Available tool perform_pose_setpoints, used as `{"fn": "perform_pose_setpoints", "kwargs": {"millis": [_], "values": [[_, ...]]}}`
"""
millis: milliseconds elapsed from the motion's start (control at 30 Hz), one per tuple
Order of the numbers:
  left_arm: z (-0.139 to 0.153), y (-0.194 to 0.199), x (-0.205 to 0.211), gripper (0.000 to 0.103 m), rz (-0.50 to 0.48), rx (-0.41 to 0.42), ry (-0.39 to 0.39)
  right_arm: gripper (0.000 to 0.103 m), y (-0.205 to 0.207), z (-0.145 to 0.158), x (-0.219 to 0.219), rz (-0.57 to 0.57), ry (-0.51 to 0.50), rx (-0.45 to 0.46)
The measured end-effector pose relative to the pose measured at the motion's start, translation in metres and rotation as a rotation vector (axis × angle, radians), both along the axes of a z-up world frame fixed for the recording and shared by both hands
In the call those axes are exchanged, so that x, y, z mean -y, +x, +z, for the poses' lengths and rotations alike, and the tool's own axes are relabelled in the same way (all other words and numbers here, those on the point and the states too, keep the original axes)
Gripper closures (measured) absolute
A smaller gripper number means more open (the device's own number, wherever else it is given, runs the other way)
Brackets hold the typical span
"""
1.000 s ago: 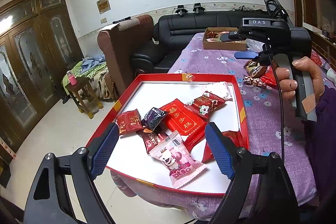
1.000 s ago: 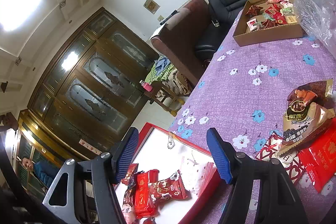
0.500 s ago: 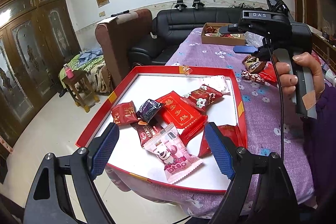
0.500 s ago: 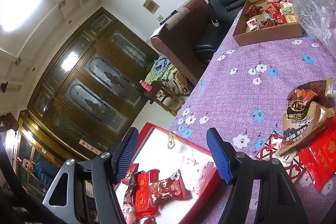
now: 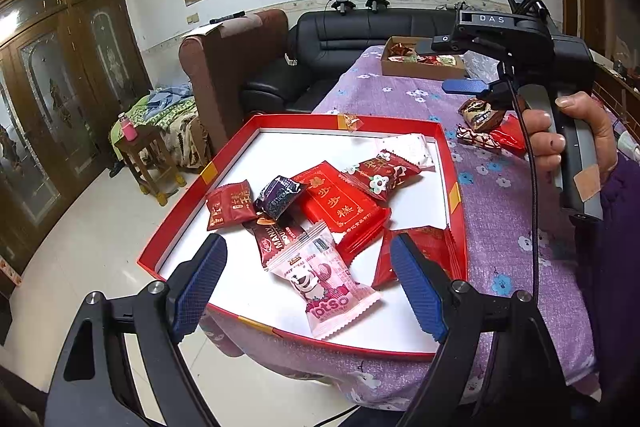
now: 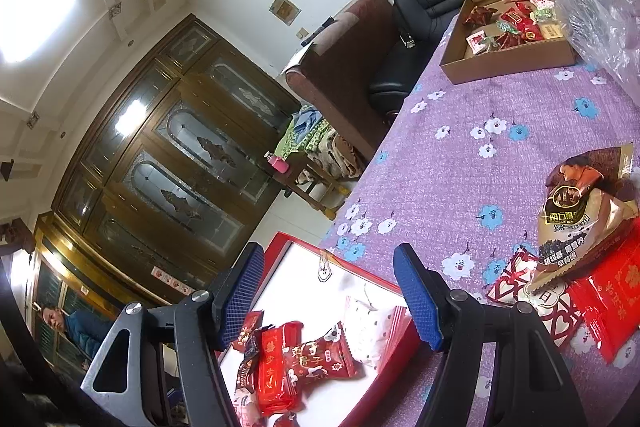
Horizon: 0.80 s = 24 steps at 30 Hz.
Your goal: Organize snacks
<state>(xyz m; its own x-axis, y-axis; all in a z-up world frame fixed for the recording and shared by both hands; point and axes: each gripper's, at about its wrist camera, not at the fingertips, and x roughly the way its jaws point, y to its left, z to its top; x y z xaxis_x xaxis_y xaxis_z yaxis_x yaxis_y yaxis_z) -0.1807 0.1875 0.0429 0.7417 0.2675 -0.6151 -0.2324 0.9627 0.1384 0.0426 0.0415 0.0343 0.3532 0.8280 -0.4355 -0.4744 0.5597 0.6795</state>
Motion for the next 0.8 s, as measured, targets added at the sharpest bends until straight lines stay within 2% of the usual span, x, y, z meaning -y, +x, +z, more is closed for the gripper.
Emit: {"fn": "perform_pose_setpoints", "kwargs": {"millis": [400,567,800], "values": [[0.001,0.001,0.0,0.018,-0.002,-0.006,-0.003,0.034,-0.004,0.008,0.007,-0.01,-0.031,0.031],[-0.001,0.004,0.001,0.018,-0.005,-0.019,-0.009,0.034,-0.004,0.013,0.03,-0.044,-0.071,0.055],[-0.003,0.008,0.005,0.018,-0.02,-0.032,0.004,0.033,0.008,0.017,0.076,-0.134,-0.037,0.028]]}}
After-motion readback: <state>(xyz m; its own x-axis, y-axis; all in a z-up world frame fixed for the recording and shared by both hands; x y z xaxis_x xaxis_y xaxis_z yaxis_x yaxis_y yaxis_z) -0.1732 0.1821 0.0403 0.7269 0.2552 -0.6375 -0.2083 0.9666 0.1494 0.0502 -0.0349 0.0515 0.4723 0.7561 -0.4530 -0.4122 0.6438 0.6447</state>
